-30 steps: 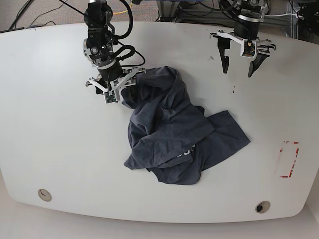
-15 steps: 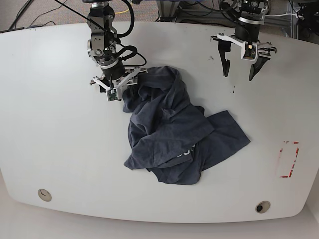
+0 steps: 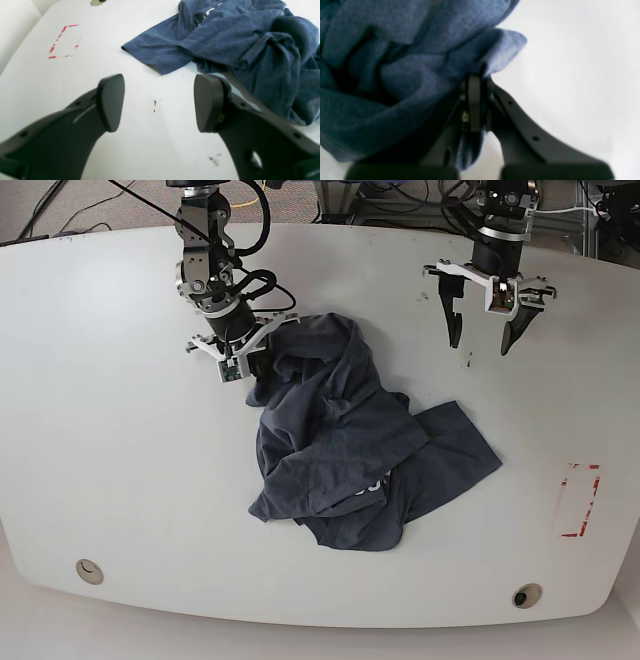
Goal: Layout the t-shirt on the table in an organized manner, then fold the t-shirt properly
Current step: 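Move the left gripper down to the t-shirt and grasp a hem corner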
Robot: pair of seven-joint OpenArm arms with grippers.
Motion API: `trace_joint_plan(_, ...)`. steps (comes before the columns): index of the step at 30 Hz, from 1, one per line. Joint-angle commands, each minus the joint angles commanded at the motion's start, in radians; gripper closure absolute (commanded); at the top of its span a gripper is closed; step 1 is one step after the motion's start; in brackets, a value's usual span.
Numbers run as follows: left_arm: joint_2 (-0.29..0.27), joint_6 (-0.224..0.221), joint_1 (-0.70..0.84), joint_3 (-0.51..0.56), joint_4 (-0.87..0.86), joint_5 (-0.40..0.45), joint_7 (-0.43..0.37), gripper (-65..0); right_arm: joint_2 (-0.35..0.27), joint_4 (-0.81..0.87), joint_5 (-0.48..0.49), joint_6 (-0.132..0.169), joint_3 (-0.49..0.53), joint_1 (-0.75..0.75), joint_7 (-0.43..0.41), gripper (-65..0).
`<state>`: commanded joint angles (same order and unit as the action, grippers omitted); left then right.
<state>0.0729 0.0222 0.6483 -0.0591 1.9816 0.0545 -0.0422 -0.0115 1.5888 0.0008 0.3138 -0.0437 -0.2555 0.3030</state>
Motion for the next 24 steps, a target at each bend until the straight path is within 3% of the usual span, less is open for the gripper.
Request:
trace_joint_plan(10,0.008,0.000,-0.175,-0.012,-0.006,-0.192,0.221,-39.6,0.000,0.126,-0.002,-0.002,0.003,-0.068,0.003,-0.3)
trace_joint_plan(17,0.003,0.000,-0.322,-0.058,-0.057,-0.233,0.391,-39.6,0.002,0.226,-0.002,-0.005,0.005,-0.144,0.003,-0.3)
trace_joint_plan(24,0.000,0.000,-0.413,-0.083,-0.144,-0.236,0.459,-39.6,0.020,0.316,-0.003,-0.003,-0.002,-0.227,0.003,-0.3)
